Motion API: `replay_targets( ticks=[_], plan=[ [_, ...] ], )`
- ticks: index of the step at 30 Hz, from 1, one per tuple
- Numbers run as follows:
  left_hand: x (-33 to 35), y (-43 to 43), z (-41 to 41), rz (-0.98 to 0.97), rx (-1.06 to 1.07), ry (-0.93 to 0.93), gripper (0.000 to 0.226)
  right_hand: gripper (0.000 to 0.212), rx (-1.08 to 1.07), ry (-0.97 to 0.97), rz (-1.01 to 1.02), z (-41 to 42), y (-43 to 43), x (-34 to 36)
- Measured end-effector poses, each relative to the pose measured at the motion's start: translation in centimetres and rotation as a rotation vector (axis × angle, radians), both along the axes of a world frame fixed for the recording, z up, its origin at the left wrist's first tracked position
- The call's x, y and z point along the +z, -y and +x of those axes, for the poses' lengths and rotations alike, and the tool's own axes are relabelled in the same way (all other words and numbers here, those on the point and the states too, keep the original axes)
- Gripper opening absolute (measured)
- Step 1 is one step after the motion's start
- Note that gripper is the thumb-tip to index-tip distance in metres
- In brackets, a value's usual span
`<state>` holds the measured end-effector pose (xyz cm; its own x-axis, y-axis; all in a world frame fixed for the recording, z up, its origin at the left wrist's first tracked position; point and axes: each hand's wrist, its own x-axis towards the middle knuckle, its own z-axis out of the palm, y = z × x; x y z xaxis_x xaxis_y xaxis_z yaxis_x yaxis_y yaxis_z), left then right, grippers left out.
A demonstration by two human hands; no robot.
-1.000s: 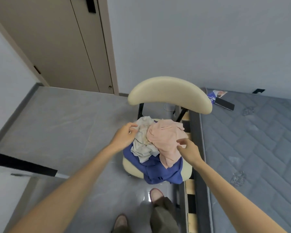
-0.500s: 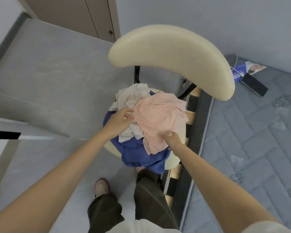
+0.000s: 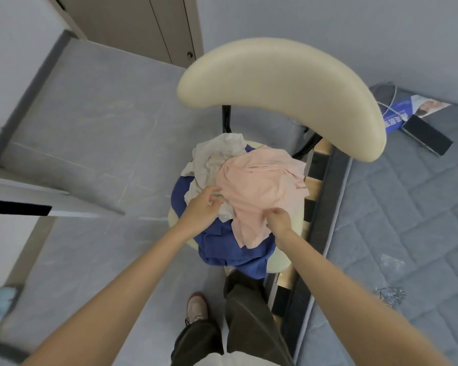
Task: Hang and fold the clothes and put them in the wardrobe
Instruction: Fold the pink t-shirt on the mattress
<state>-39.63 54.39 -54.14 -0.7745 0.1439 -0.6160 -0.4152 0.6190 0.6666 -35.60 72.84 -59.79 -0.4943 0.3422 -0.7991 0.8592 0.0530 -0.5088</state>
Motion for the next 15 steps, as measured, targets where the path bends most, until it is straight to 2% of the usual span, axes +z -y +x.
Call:
replay_targets(
  ticks=[4, 10, 15],
  plan=[
    [2.7, -0.5, 0.7, 0.025, -0.081, -0.047, 0.045, 0.009, -0.010, -0.293, 0.002, -0.5, -1.1, 5.1],
    [7.1, -1.1, 1.6, 0.121, -0.125, -0.232, 0.073, 0.013, -0.046, -0.518, -0.171, -1.3, -2.2, 16.5],
    [12.6, -1.3, 2.9, 0.246, -0.344, -0.398, 0.094, 0.024, -0.078, -0.741, -0.416, 1.3, -1.1, 28.2]
  ],
)
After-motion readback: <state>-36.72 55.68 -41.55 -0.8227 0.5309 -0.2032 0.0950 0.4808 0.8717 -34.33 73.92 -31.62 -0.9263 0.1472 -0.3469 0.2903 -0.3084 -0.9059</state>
